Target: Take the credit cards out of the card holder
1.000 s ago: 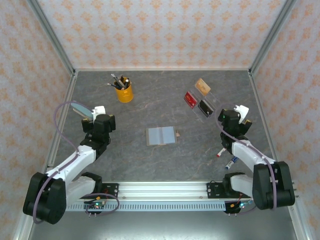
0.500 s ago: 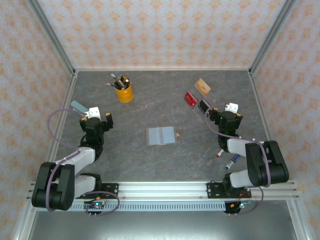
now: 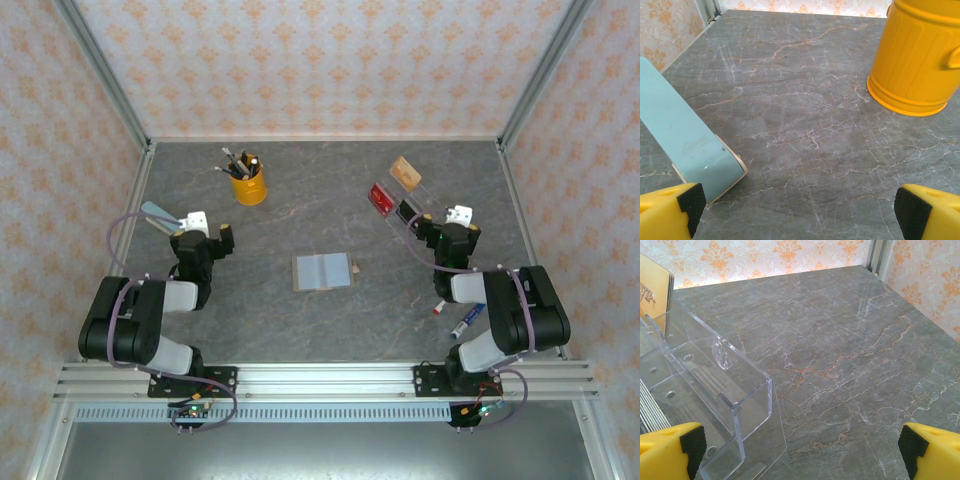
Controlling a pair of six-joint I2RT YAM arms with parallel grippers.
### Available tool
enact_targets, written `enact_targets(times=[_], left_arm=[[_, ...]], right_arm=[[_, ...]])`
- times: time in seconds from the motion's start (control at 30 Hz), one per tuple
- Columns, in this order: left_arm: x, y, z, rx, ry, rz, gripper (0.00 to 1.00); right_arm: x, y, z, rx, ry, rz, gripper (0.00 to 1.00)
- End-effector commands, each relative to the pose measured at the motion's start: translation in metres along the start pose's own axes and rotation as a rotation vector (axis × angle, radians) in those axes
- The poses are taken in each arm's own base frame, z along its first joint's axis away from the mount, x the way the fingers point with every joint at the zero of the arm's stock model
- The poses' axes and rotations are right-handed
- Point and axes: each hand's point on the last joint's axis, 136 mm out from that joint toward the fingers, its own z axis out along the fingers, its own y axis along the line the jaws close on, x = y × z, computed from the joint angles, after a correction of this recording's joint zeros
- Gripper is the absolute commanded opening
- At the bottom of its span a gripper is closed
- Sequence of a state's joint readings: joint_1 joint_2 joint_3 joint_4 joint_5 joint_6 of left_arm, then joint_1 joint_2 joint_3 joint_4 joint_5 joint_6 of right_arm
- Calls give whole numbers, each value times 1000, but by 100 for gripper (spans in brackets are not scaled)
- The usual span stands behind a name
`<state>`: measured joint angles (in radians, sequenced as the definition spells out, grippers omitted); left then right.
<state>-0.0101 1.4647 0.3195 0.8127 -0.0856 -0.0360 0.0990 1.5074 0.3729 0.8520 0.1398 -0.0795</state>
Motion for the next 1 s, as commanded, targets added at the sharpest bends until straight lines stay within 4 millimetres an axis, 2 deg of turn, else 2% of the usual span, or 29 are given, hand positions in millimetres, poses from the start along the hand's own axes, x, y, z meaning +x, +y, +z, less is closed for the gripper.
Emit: enact_targets(times=[0.0, 0.2, 0.97], left_arm=[[-21, 4, 5, -25, -59, -38, 100], [-24, -2, 9, -88, -37, 28, 100], [-23, -5, 9, -75, -30, 40, 100]], right_arm=[[0, -9, 4, 48, 6, 13, 100], [0, -12, 6, 62, 17, 25, 100], [0, -13, 6, 63, 17, 27, 100]])
